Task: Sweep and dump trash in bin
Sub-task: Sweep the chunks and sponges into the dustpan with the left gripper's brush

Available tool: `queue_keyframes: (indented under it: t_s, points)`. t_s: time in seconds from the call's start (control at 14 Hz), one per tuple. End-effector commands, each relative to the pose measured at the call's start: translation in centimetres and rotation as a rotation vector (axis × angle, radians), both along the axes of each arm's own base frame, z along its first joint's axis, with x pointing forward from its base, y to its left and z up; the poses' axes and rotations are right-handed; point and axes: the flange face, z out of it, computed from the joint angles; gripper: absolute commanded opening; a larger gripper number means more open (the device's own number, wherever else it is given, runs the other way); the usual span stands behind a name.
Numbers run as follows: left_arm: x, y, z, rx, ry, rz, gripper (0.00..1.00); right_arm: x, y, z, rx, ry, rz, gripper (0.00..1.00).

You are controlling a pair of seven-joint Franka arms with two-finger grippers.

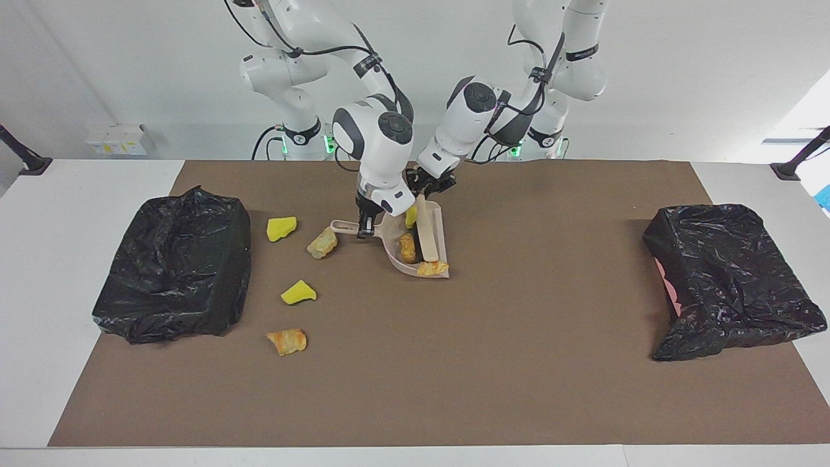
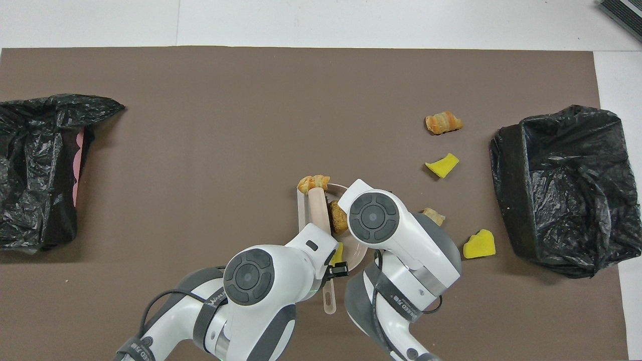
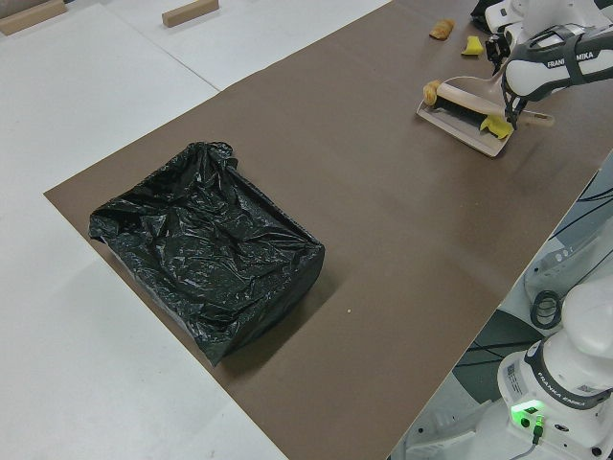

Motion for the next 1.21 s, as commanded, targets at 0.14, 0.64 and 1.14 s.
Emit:
queue_keyframes:
  t_s: [0.14,0.64,1.14]
  points:
    - [-1.8,0.8,3.6,0.007,0.087,-0.059,0.0,0.0,-0.5,-0.6,-0.002,-0.015,0.017,0.0]
    - [-0.1,3.4,6.8,-0.013,0.067,-0.023,0.0,0.7,-0.4,-0.6,0.012,-0.024,0.011,0.0]
    - [2.0,4.7,9.5,-0.035,0.038,0.121,0.0,1.4,-1.3,-0.8,0.024,-0.035,-0.005,0.0]
